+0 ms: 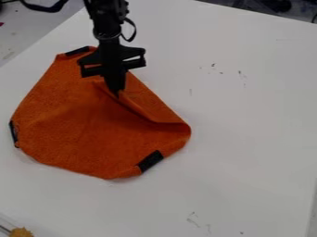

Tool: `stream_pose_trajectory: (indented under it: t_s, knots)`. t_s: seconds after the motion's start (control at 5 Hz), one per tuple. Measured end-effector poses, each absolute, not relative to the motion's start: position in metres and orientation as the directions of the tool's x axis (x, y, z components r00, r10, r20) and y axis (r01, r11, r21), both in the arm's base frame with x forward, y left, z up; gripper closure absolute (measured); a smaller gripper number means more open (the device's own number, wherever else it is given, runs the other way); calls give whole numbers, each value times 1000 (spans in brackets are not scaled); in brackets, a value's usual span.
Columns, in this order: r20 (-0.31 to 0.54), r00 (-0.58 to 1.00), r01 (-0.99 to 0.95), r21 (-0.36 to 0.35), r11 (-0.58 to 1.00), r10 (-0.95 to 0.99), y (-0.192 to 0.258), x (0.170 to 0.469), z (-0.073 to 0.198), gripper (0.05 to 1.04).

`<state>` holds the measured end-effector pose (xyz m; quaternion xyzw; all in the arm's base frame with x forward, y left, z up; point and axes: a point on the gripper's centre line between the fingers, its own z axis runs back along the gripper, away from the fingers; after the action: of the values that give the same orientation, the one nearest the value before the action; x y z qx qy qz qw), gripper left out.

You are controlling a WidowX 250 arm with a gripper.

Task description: Fold the cloth from top to bottom

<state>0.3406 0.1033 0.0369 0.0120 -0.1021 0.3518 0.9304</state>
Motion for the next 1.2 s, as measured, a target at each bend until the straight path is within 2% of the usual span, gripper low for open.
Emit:
stream_pose_trajectory:
  t_s: [0.2,0.4,0.6,0.8,1.0,1.2]
  knots:
    - [206,732,-649,-80,756,650,103,337,29,1017]
    - [216,746,-629,-80,773,630,103,338,27,992]
    - [221,751,-631,-38,775,622,108,332,24,828]
    - [190,768,-627,23,779,612,112,320,22,557]
    - [184,778,-622,85,779,601,118,303,33,255]
    - [166,773,-634,156,757,613,135,278,44,74]
